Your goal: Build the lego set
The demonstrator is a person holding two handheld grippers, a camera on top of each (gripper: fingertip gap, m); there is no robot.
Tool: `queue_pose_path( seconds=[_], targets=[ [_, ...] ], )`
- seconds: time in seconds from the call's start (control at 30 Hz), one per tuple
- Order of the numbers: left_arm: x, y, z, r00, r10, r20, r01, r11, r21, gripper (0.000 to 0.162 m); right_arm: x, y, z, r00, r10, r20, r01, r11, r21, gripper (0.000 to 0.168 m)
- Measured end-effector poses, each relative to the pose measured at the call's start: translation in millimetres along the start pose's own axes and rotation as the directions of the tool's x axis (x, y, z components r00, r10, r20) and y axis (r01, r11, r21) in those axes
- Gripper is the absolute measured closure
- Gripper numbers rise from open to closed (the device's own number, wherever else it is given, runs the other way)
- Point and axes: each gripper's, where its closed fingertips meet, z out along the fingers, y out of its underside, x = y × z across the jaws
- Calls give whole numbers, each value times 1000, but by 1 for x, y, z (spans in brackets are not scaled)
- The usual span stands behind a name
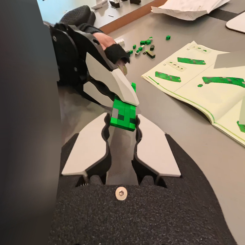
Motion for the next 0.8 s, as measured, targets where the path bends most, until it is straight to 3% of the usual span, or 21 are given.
queue_pose_path(
  seconds=[0.1, 0.13, 0.2, 0.27, 0.37, 0.4, 0.5, 0.6, 0.67, 0.8],
  targets=[
    [2, 2, 6, 997, -75, -4, 75, 997, 8, 155, 4, 6, 0, 998, -58, -27, 58, 998, -22, 133],
    [4, 5, 9, 990, -139, -22, 139, 990, -6, 146, 9, 10, -1, 995, -87, -56, 85, 996, -39, 133],
    [5, 15, 10, 956, -289, -54, 287, 957, -53, 96, 24, 22, -3, 977, -173, -124, 161, 982, -101, 133],
    [0, 26, 5, 891, -451, -54, 447, 891, -73, 68, 36, 36, -3, 953, -255, -165, 225, 957, -182, 133],
    [-11, 41, -11, 768, -640, -38, 639, 769, -37, 55, 45, 53, -2, 925, -349, -151, 297, 911, -288, 133],
    [-17, 47, -17, 729, -684, -9, 684, 729, -18, 54, 47, 58, -2, 916, -374, -142, 314, 893, -323, 131],
    [-37, 71, -39, 590, -800, 106, 800, 597, 55, 53, 44, 68, -1, 922, -376, -97, 312, 865, -394, 93],
    [-61, 104, -68, 363, -905, 221, 892, 406, 199, 63, 46, 57, -15, 915, -388, -111, 329, 876, -352, 79],
    [-72, 124, -86, 206, -947, 247, 911, 278, 306, 75, 60, 30, -27, 895, -398, -199, 353, 908, -226, 91],
    [-83, 149, -98, 18, -976, 218, 893, 114, 435, 112, 106, -43, -43, 817, -335, -469, 431, 895, 112, 148]
  ],
)
